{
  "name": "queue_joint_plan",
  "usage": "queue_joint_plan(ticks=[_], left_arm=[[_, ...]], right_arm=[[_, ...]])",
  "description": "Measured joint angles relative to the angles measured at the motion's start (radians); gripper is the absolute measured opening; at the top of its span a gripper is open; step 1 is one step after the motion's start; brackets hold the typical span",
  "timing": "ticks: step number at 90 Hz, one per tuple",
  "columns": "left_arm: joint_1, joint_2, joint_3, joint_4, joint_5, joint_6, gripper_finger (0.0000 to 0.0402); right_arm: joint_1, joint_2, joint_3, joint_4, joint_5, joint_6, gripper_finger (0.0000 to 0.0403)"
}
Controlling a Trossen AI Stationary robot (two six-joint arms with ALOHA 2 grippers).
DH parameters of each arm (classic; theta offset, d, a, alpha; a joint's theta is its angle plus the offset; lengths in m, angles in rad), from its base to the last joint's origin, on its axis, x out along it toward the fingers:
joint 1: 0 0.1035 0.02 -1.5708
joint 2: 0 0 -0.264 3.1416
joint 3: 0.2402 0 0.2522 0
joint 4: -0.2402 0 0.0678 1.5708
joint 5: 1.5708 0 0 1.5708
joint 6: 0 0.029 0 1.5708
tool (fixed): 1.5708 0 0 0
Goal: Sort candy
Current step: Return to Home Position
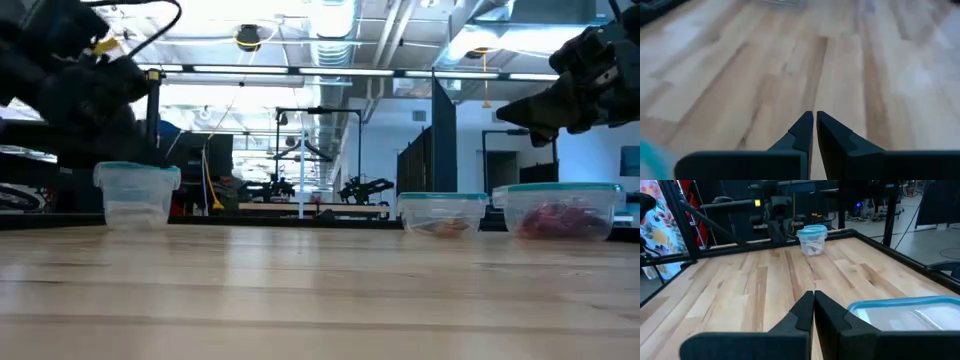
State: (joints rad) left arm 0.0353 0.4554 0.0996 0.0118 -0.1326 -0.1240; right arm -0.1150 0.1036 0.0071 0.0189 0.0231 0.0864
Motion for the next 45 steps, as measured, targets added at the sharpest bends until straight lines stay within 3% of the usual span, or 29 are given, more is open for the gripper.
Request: queue_joint_plan(ticks=[45], left_arm=[[-0.05, -0.402, -0.055, -0.073, 0.045, 0.152, 0.0008]], right_arm=[[0.0, 0.0, 0.0, 0.007, 0.005, 0.003, 0.0]])
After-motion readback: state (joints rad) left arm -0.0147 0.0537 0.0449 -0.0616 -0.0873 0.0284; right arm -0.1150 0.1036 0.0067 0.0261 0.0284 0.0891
